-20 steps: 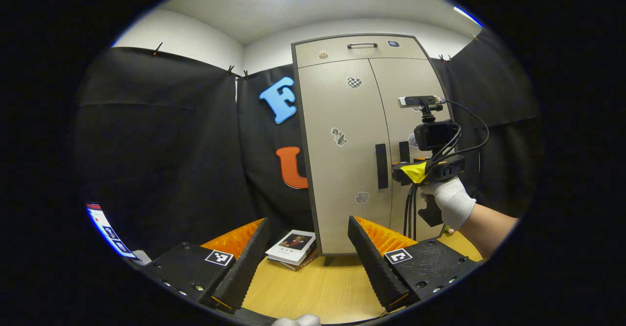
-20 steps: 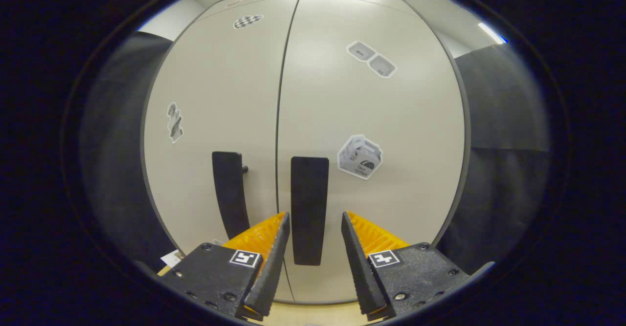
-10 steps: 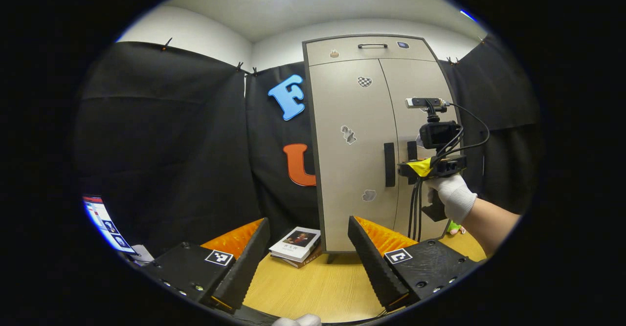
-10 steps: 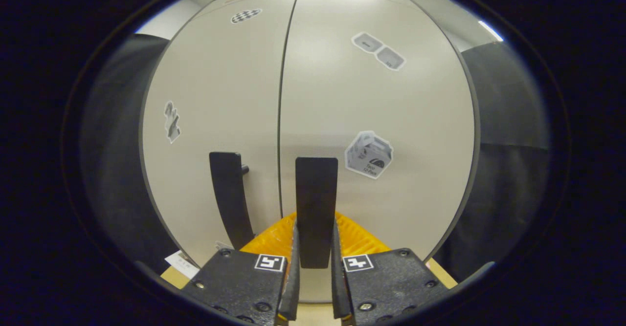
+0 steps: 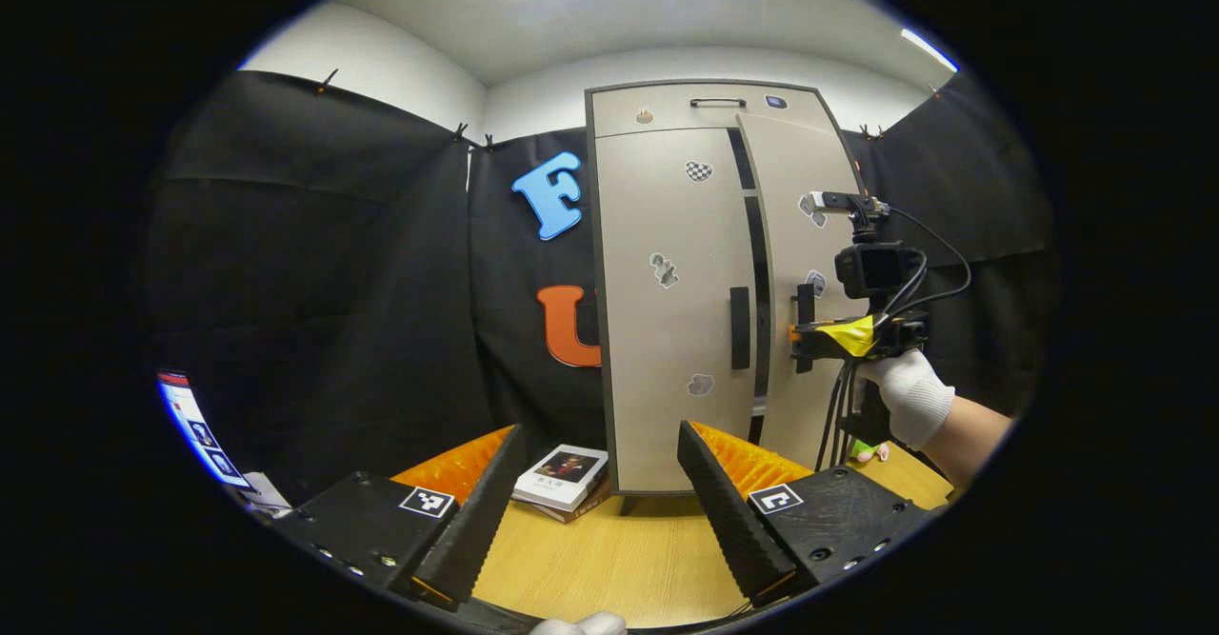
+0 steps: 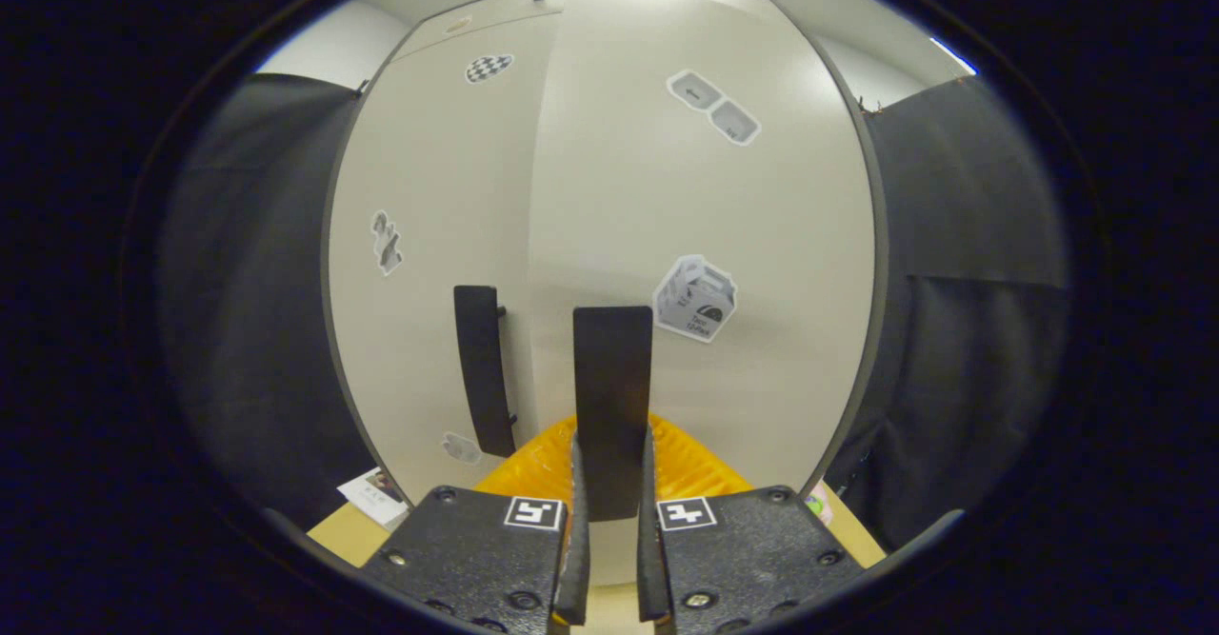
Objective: Open the right door of the double-door shoe cabinet with the right hand, and open the left door with the left hand.
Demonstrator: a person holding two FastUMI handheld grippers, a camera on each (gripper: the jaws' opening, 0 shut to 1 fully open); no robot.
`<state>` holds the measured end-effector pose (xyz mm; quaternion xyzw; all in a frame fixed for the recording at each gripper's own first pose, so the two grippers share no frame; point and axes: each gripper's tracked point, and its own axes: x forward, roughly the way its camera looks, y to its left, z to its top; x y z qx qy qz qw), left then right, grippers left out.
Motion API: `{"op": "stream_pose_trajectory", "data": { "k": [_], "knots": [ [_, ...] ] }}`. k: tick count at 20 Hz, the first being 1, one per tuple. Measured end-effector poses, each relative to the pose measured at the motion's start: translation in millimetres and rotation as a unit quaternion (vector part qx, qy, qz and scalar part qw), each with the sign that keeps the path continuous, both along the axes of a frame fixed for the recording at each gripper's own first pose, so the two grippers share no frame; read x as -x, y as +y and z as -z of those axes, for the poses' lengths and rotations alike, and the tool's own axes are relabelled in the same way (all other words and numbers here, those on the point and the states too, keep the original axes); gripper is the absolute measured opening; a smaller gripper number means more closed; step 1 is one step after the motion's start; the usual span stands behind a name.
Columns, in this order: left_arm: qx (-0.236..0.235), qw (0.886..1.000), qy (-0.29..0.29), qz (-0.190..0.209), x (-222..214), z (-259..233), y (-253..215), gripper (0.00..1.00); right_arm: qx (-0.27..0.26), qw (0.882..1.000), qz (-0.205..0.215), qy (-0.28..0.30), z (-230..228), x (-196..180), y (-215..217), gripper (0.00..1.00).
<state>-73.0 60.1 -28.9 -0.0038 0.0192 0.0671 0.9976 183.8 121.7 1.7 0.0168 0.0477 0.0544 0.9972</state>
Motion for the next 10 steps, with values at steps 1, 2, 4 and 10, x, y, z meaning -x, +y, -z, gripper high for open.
{"op": "stream_pose_trajectory", "data": {
  "k": [1, 2, 4, 10],
  "knots": [
    [0.001, 1.000, -0.001, 0.004, 1, 0, -1, 0.96, -0.002, 1.000, 0.000, 0.001, 0, 8, -4, 0.23],
    [0.002, 1.000, -0.003, 0.008, 2, -1, -2, 0.96, -0.004, 1.000, 0.002, 0.001, 1, 16, -9, 0.22],
    [0.003, 1.000, -0.005, 0.014, 5, 1, -3, 0.96, -0.003, 1.000, 0.006, -0.001, 3, 31, -19, 0.23],
    [0.012, 0.999, -0.003, 0.050, 5, 7, -29, 0.96, -0.010, 1.000, 0.018, -0.001, 4, 71, -57, 0.21]
  ]
}}
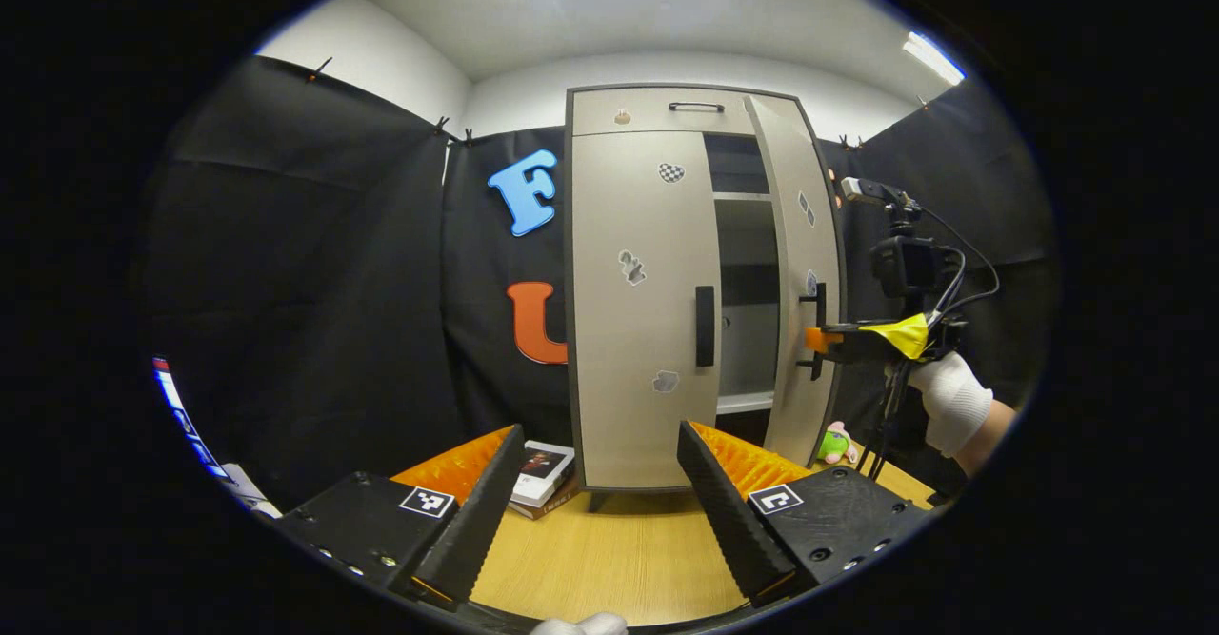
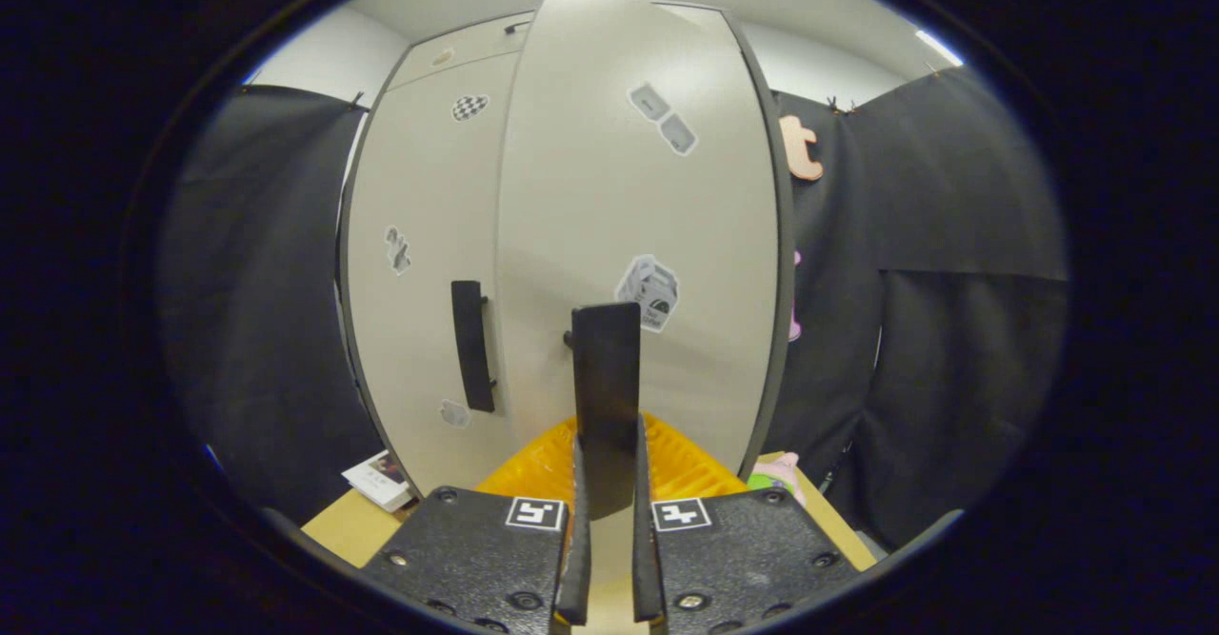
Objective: Open the right door of the double-door shoe cabinet with the right hand, and open the left door with the left hand.
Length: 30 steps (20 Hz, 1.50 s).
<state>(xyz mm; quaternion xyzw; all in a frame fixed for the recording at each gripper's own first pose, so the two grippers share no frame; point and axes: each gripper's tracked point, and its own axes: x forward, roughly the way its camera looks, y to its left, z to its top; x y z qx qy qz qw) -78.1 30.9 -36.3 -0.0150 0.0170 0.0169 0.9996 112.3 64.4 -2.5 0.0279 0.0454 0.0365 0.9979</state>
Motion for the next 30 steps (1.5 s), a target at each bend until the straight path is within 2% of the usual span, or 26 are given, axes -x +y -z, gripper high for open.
{"op": "stream_pose_trajectory", "data": {
  "k": [3, 9, 12, 14, 16, 24, 26, 30],
  "knots": [
    [0.002, 1.000, 0.001, 0.015, -6, 0, -13, 0.96, -0.002, 1.000, 0.010, 0.001, 1, 18, -26, 0.22],
    [0.004, 0.999, -0.001, 0.035, -25, -5, -50, 0.96, 0.003, 1.000, 0.014, 0.003, 2, 39, -79, 0.10],
    [0.005, 0.999, -0.005, 0.036, -30, -11, -73, 0.96, 0.003, 1.000, 0.004, 0.005, 2, 42, -99, 0.05],
    [0.004, 0.999, -0.007, 0.036, -34, -16, -86, 0.96, 0.011, 1.000, 0.001, 0.005, 3, 43, -115, 0.04],
    [0.002, 0.999, -0.009, 0.035, -34, -18, -100, 0.96, -0.003, 1.000, -0.003, 0.004, 2, 43, -127, 0.04],
    [-0.007, 0.999, -0.011, 0.037, -34, -24, -134, 0.96, 0.011, 1.000, 0.012, 0.000, 8, 35, -175, 0.04],
    [-0.007, 0.999, -0.012, 0.038, -35, -24, -135, 0.96, 0.000, 1.000, 0.004, 0.001, 6, 34, -172, 0.04],
    [-0.011, 0.999, -0.013, 0.037, -34, -26, -132, 0.96, 0.006, 1.000, 0.014, -0.009, 0, 34, -174, 0.04]
  ]
}}
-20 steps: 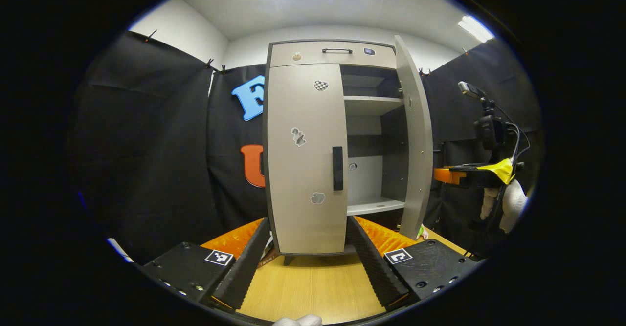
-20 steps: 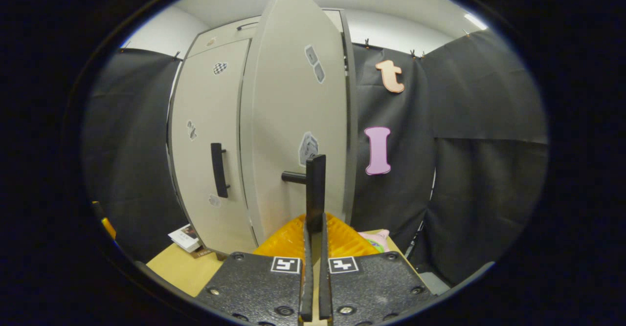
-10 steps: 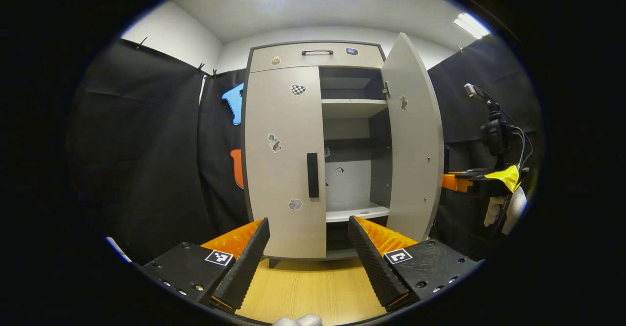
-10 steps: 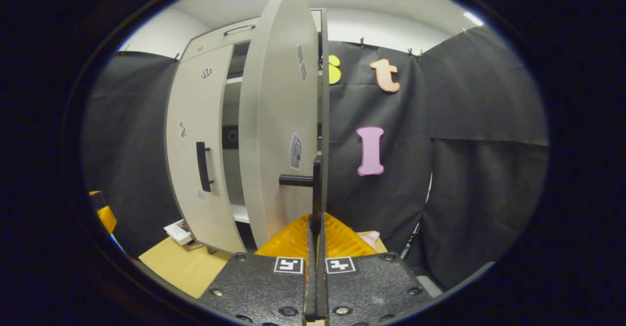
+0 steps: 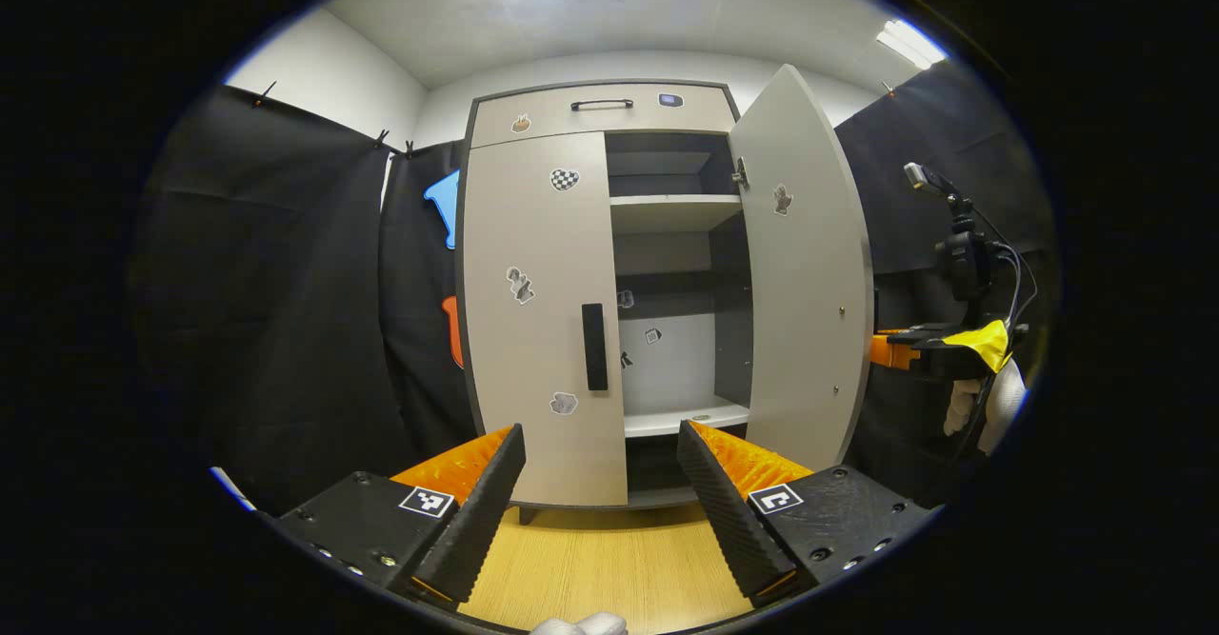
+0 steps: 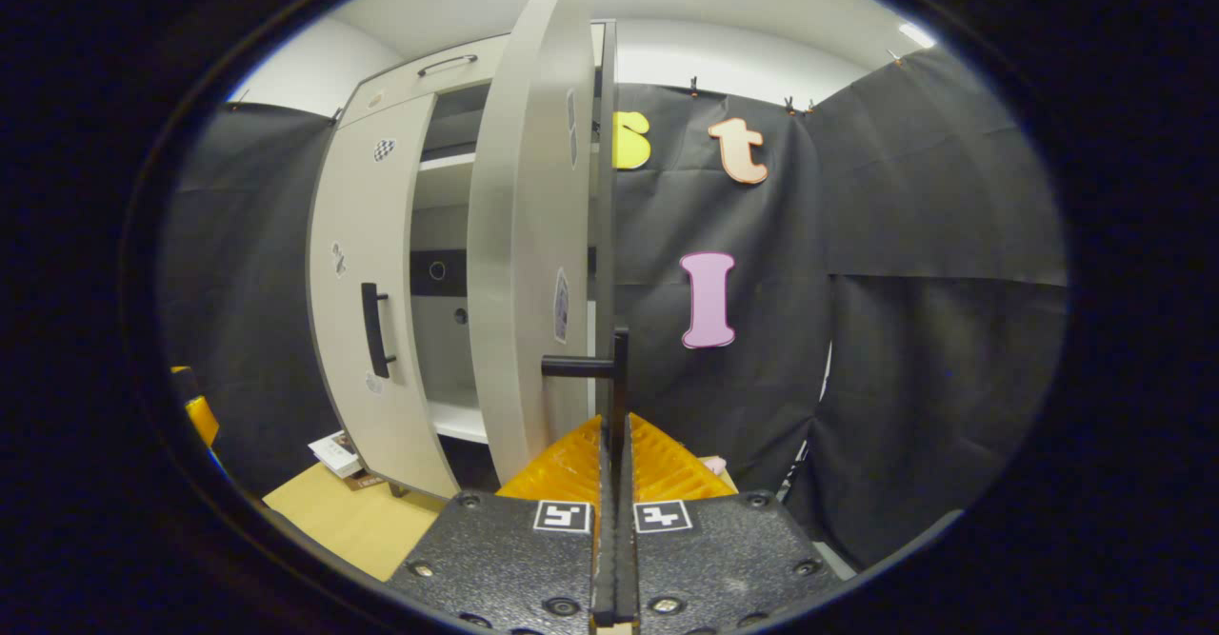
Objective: Open the right door of the double-door shoe cabinet with the right hand, and open the left door with the left hand.
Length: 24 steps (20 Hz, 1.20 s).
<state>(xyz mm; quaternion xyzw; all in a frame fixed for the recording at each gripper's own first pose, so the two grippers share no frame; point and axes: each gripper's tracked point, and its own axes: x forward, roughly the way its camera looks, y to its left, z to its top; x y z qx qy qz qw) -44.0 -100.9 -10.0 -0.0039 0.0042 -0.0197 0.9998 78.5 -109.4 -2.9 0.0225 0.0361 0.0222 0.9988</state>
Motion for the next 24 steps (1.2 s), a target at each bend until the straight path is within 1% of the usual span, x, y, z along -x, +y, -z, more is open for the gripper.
{"op": "stream_pose_trajectory", "data": {
  "k": [7, 10, 11, 12, 13, 15, 17, 18, 19, 21, 22, 24],
  "knots": [
    [0.004, 1.000, 0.001, 0.001, 1, 3, 20, 0.96, -0.013, 1.000, 0.022, 0.001, -1, 7, -3, 0.04],
    [-0.002, 1.000, -0.002, 0.000, 0, 4, 35, 0.96, -0.002, 0.999, 0.043, 0.012, 0, 18, -8, 0.08],
    [-0.002, 1.000, -0.003, 0.000, -1, 5, 40, 0.96, -0.001, 0.999, 0.050, 0.011, -4, 25, -9, 0.17],
    [-0.001, 1.000, -0.004, 0.001, -2, 5, 45, 0.96, -0.001, 0.998, 0.061, 0.008, -9, 32, -11, 0.22],
    [-0.002, 1.000, -0.003, -0.003, -2, 8, 53, 0.96, -0.001, 0.997, 0.076, 0.003, -13, 41, -16, 0.23],
    [-0.005, 1.000, -0.001, -0.006, -4, 11, 66, 0.96, -0.005, 0.997, 0.076, -0.006, -21, 57, -4, 0.47],
    [-0.007, 1.000, 0.003, -0.003, -7, 15, 77, 0.96, -0.005, 0.998, 0.069, -0.014, -22, 74, 13, 0.64],
    [-0.007, 1.000, 0.004, 0.000, -8, 16, 81, 0.96, -0.006, 0.998, 0.063, -0.019, -22, 82, 24, 0.81],
    [-0.009, 1.000, 0.004, 0.004, -10, 16, 84, 0.96, -0.005, 0.998, 0.057, -0.025, -21, 91, 37, 0.88],
    [-0.017, 1.000, 0.005, 0.007, -13, 18, 89, 0.96, -0.002, 0.998, 0.051, -0.039, -17, 102, 58, 0.98],
    [-0.019, 1.000, 0.004, 0.007, -15, 17, 91, 0.96, 0.000, 0.998, 0.044, -0.039, -11, 107, 71, 1.00],
    [-0.014, 1.000, 0.005, 0.007, -20, 18, 92, 0.96, -0.004, 0.999, 0.024, -0.030, 1, 114, 93, 1.00]
  ]
}}
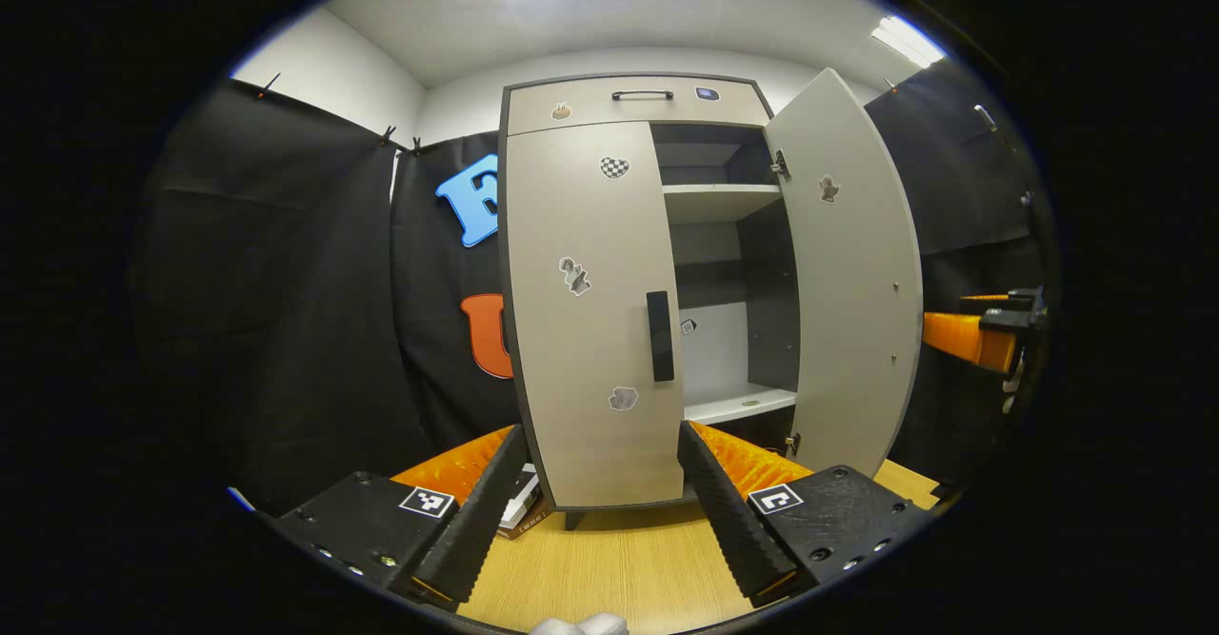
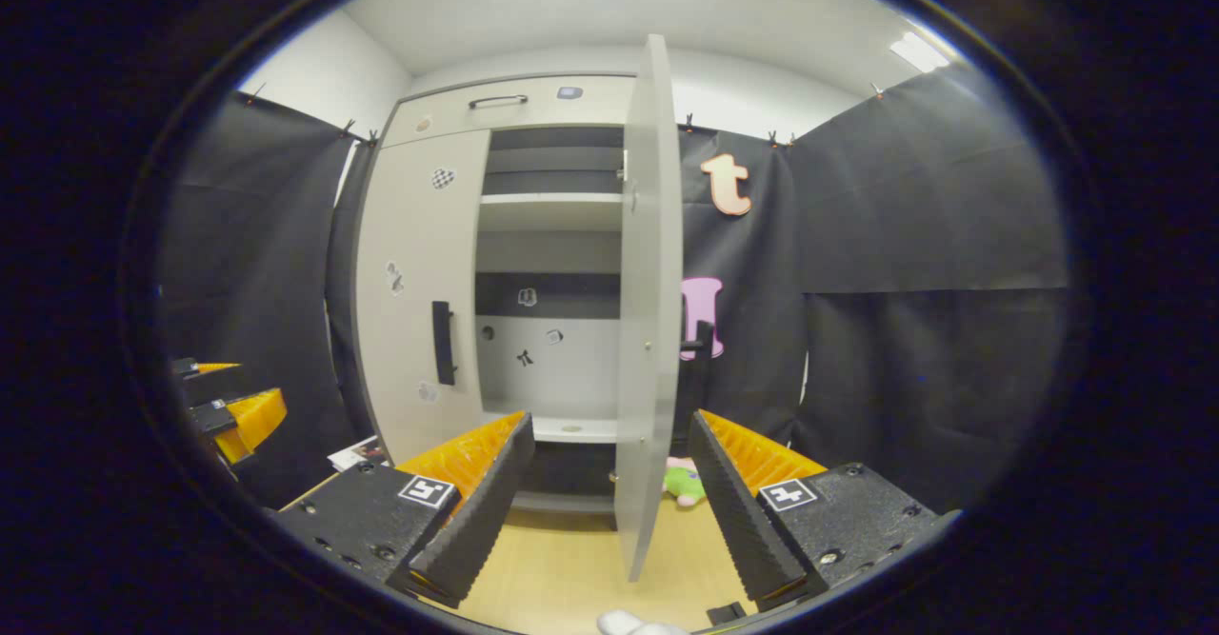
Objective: Open the right door of the double-door shoe cabinet with the right hand, and open the left door with the left hand.
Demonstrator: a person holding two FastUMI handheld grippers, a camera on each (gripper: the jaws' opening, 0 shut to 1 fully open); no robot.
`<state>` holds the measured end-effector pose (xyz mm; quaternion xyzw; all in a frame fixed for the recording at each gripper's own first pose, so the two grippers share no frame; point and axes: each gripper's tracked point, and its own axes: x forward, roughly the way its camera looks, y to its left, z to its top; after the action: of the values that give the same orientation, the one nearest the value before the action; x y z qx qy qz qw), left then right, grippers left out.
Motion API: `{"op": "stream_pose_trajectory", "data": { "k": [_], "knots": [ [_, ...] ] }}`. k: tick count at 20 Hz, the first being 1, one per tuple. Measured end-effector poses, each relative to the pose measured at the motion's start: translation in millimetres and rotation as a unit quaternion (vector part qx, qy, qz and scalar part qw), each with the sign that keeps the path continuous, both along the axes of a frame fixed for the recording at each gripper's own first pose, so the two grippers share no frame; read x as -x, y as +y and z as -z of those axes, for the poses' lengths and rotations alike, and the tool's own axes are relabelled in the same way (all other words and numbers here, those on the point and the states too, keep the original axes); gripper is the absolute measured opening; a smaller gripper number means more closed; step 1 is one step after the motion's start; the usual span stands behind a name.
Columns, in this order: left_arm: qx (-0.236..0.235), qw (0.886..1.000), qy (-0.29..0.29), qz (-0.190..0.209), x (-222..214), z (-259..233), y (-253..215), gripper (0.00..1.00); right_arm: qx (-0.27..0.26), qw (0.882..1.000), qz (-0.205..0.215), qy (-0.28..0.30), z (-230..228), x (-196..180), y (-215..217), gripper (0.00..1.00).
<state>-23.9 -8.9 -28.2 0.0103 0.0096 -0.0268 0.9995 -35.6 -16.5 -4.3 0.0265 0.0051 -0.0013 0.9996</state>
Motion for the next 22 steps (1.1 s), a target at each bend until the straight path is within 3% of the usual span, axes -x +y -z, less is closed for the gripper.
{"op": "stream_pose_trajectory", "data": {
  "k": [5, 10, 16, 22],
  "knots": [
    [0.004, 1.000, 0.007, -0.005, -22, 5, -7, 0.96, -0.007, 0.999, -0.045, 0.029, 19, -3, 29, 1.00],
    [0.007, 1.000, 0.000, -0.002, -65, -5, -27, 0.96, 0.001, 0.997, -0.066, 0.024, 10, -16, 30, 1.00],
    [0.014, 0.999, -0.032, 0.007, -143, -34, -53, 0.96, 0.005, 0.998, -0.062, 0.029, 5, -26, 16, 1.00],
    [0.012, 0.999, -0.035, 0.023, -219, -25, -81, 0.96, 0.011, 0.999, -0.036, 0.033, 2, -34, -2, 1.00]
  ]
}}
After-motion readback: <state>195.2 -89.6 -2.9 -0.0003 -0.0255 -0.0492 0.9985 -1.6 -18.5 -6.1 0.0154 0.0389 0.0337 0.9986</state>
